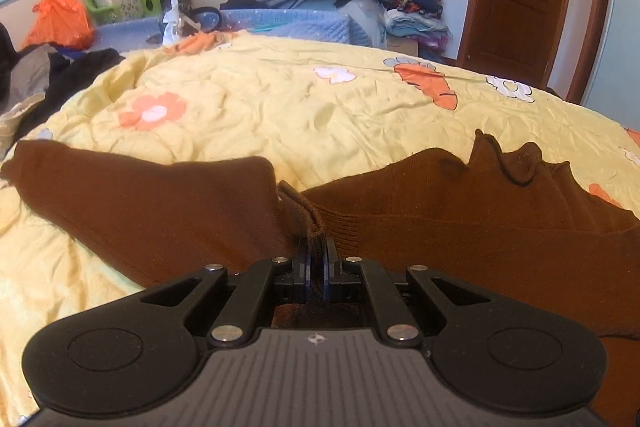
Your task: Fold small clothes
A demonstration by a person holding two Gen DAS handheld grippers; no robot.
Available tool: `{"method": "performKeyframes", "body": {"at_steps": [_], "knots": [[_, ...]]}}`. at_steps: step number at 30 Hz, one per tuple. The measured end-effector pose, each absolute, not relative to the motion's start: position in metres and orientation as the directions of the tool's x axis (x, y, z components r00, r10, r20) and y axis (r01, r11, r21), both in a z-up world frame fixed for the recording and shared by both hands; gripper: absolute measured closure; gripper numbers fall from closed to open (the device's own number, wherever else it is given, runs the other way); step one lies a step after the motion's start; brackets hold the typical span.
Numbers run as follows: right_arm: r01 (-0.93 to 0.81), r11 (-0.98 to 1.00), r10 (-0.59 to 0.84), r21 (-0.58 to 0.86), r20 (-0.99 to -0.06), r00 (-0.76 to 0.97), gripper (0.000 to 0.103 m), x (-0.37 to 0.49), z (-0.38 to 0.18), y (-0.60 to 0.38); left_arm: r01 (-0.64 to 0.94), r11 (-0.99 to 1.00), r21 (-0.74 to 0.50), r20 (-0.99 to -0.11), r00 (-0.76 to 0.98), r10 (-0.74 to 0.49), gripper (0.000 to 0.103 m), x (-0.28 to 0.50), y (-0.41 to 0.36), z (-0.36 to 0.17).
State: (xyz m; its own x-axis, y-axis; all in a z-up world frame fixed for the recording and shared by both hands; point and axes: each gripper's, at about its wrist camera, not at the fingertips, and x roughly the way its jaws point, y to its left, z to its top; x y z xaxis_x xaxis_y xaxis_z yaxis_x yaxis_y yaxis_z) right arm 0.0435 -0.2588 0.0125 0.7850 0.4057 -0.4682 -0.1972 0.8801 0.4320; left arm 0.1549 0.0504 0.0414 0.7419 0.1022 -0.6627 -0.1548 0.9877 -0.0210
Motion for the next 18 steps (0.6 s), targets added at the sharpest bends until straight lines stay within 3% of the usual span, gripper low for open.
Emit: {"method": "performKeyframes", "body": {"at_steps": [9,13,15,16,17,18], "knots": [[-0.2,0.877,0.411,0.437,-0.466,0.783,0.0,0.044,0.012,-0.259,-0.128,0.99,0.062,-0.713,0.688,0.134,0.098,0.149,0.059,0.027],[-0.191,0.881,0.399,0.433,-0.462,0.792,0.001,0.042,0.023,-0.265,-0.149,0.981,0.121,-0.679,0.709,0.191,0.093,0.134,0.052,0.046],[-0.198,0.879,0.386,0.434,-0.406,0.828,0.0,0.043,0.042,-0.277,-0.158,0.985,0.07,-0.603,0.779,0.168,0.088,0.114,0.05,0.064],[-0.193,0.884,0.369,0.425,-0.38,0.848,0.0,0.048,0.053,-0.284,-0.144,0.989,0.041,-0.568,0.811,0.142,0.073,0.107,0.046,0.07],[-0.181,0.897,0.342,0.404,-0.374,0.862,0.0,0.058,0.062,-0.287,-0.117,0.993,0.019,-0.552,0.827,0.108,0.04,0.104,0.039,0.073],[-0.162,0.915,0.311,0.37,-0.389,0.867,0.0,0.072,0.07,-0.289,-0.079,0.997,0.007,-0.551,0.831,0.07,0.022,0.106,0.03,0.072]]}}
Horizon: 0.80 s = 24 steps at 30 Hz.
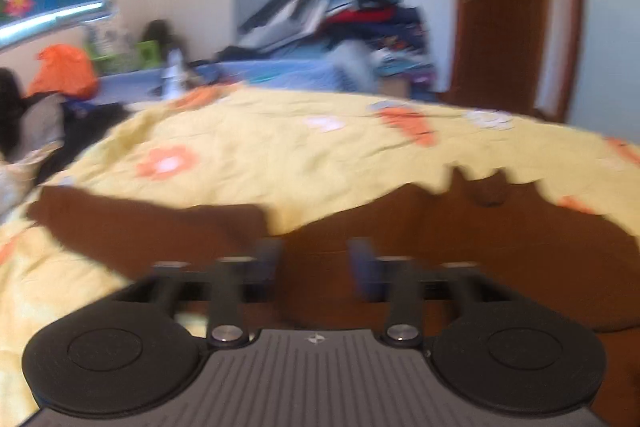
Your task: Fold small clothes
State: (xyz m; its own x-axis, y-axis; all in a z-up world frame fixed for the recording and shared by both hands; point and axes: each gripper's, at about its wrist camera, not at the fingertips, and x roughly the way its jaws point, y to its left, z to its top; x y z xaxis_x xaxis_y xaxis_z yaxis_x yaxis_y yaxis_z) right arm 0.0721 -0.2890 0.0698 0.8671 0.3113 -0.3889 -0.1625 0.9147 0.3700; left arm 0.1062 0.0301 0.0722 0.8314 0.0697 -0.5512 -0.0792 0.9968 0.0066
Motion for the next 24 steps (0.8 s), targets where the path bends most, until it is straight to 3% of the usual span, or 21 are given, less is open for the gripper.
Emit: {"method": "performKeyframes", "body": {"at_steps": [1,3,8,10,17,21,24], "knots": [[-0.146,0.935,0.281,0.323,-0.425,0.861,0.0,0.09,0.073,-0.287,-0.042,0.999,0.001,-0.549,0.835,0.035,0.01,0.11,0.02,0.069],[-0.12,0.971,0.212,0.206,-0.512,0.832,0.0,0.129,0.067,-0.277,0.02,1.0,0.011,-0.548,0.836,-0.011,0.01,0.12,-0.003,0.055],[-0.098,0.994,0.111,0.057,-0.683,0.722,0.0,0.187,0.027,-0.267,0.043,0.999,0.029,-0.699,0.715,-0.01,0.009,0.161,-0.019,0.006],[-0.139,0.99,0.098,-0.012,-0.655,0.749,0.0,0.177,0.012,-0.269,0.063,0.998,0.007,-0.668,0.743,-0.042,0.009,0.156,-0.007,0.001],[-0.141,0.99,0.107,-0.002,-0.639,0.762,0.0,0.17,0.008,-0.27,0.035,0.999,-0.004,-0.634,0.773,-0.029,0.01,0.148,0.024,0.014],[-0.141,0.99,0.112,0.004,-0.634,0.766,0.0,0.173,0.011,-0.276,-0.047,0.988,-0.148,-0.519,0.854,-0.037,0.008,0.116,0.091,0.045],[-0.139,0.99,0.108,0.0,-0.633,0.767,0.0,0.173,0.012,-0.276,-0.202,0.945,-0.256,-0.517,0.855,0.043,0.008,0.113,0.172,0.052]]}}
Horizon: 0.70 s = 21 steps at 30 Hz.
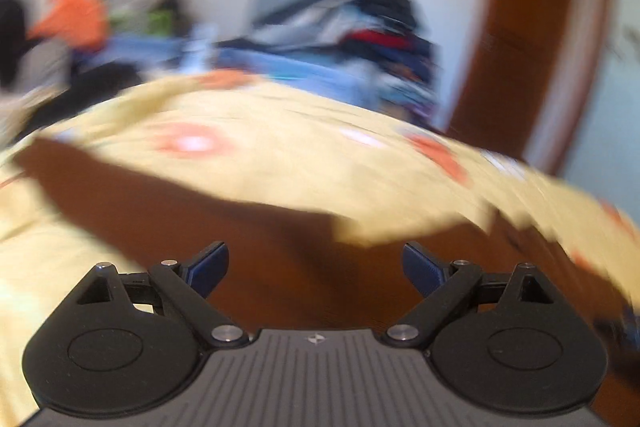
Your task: Fold small clothes
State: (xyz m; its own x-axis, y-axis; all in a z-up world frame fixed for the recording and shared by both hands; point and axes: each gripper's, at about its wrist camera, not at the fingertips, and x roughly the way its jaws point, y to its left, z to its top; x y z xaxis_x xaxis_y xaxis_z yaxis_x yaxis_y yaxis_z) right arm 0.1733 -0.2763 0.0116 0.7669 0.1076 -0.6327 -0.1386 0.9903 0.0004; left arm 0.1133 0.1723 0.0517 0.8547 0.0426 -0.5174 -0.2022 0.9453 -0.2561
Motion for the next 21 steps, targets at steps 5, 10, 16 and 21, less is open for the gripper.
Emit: {"method": "performKeyframes", "body": {"at_steps": [5,10,16,21], "knots": [[-0.133,0.991,0.1,-0.005,-0.628,0.771,0.0,0.172,0.012,-0.277,-0.522,0.648,-0.554,-0.558,0.811,0.177,0.009,0.113,0.334,0.034],[-0.129,0.992,0.097,-0.005,-0.627,0.773,0.0,0.172,0.011,-0.277,-0.568,0.34,-0.75,-0.549,0.821,0.159,0.01,0.112,0.434,0.003],[-0.127,0.992,0.096,-0.005,-0.628,0.773,0.0,0.172,0.012,-0.277,-0.568,0.331,-0.754,-0.557,0.819,0.136,0.03,0.143,0.457,-0.005],[-0.127,0.992,0.096,-0.004,-0.627,0.773,0.0,0.173,0.012,-0.277,-0.596,0.369,-0.713,-0.593,0.794,0.134,0.07,0.159,0.457,-0.015]]}}
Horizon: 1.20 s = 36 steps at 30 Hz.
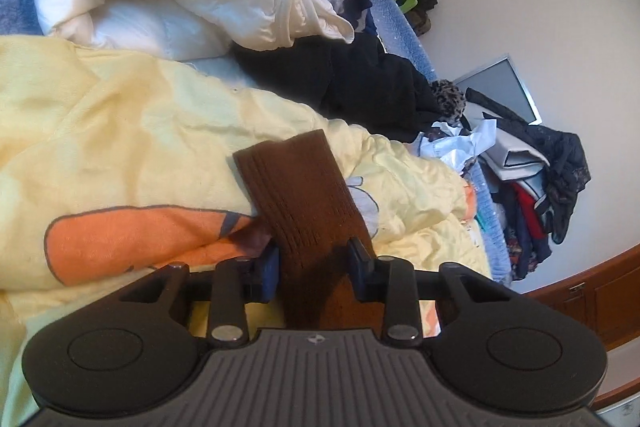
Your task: Fold small clothes
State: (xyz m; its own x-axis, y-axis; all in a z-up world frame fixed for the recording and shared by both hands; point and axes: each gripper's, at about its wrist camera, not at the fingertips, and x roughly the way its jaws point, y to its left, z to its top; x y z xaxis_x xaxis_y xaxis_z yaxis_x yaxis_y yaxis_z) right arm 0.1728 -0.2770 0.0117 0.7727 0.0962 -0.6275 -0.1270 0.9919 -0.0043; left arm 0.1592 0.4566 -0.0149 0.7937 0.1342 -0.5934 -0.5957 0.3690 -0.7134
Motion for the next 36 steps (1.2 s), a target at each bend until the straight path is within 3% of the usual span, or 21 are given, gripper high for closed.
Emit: {"method": "performKeyframes", "body": {"at_steps": [3,6,9,12,15,18,20,23,27,30,32,34,36], "knots": [[-0.127,0.992,0.096,-0.004,-0.627,0.773,0.0,0.173,0.011,-0.277,-0.611,0.414,-0.675,-0.601,0.781,0.172,0.088,0.158,0.45,-0.004],[-0.127,0.992,0.096,-0.004,-0.627,0.773,0.0,0.173,0.012,-0.277,-0.631,0.499,-0.594,-0.605,0.759,0.239,0.094,0.158,0.427,0.024],[-0.127,0.992,0.097,-0.003,-0.627,0.773,0.0,0.173,0.011,-0.277,-0.552,0.637,-0.538,-0.533,0.808,0.25,0.095,0.159,0.368,0.068],[-0.125,0.992,0.097,0.0,-0.626,0.774,0.0,0.173,0.012,-0.277,-0.357,0.796,-0.489,-0.441,0.889,0.128,0.097,0.162,0.271,0.104],[-0.124,0.992,0.1,0.005,-0.625,0.774,0.0,0.173,0.012,-0.277,-0.126,0.885,-0.449,-0.402,0.913,-0.074,0.097,0.161,0.158,0.116],[-0.122,0.993,0.103,0.012,-0.624,0.775,0.0,0.172,0.012,-0.278,0.096,0.932,-0.351,-0.445,0.858,-0.256,0.097,0.152,0.042,0.1],[-0.122,0.992,0.106,0.018,-0.623,0.775,0.0,0.172,0.012,-0.278,0.27,0.927,-0.258,-0.512,0.776,-0.369,0.091,0.141,-0.024,0.078],[-0.12,0.992,0.115,0.033,-0.62,0.777,0.0,0.171,0.012,-0.28,0.355,0.924,-0.144,-0.616,0.698,-0.364,0.091,0.113,-0.072,0.048],[-0.12,0.992,0.118,0.038,-0.618,0.778,0.0,0.17,0.012,-0.28,0.35,0.934,-0.069,-0.603,0.732,-0.319,0.088,0.072,-0.048,0.034],[-0.12,0.992,0.12,0.041,-0.617,0.778,0.0,0.169,0.012,-0.281,0.226,0.974,-0.026,-0.602,0.774,-0.196,0.063,0.074,0.006,0.037],[-0.119,0.992,0.118,0.04,-0.617,0.778,0.0,0.169,0.012,-0.28,0.052,0.998,-0.047,-0.581,0.811,-0.069,0.011,0.081,0.062,0.042],[-0.118,0.992,0.114,0.034,-0.617,0.779,0.0,0.169,0.012,-0.28,-0.148,0.98,-0.132,-0.521,0.852,0.058,0.007,0.085,0.13,0.049],[-0.118,0.993,0.11,0.028,-0.619,0.778,0.0,0.169,0.012,-0.279,-0.31,0.9,-0.306,-0.525,0.844,0.112,0.007,0.091,0.204,0.055]]}}
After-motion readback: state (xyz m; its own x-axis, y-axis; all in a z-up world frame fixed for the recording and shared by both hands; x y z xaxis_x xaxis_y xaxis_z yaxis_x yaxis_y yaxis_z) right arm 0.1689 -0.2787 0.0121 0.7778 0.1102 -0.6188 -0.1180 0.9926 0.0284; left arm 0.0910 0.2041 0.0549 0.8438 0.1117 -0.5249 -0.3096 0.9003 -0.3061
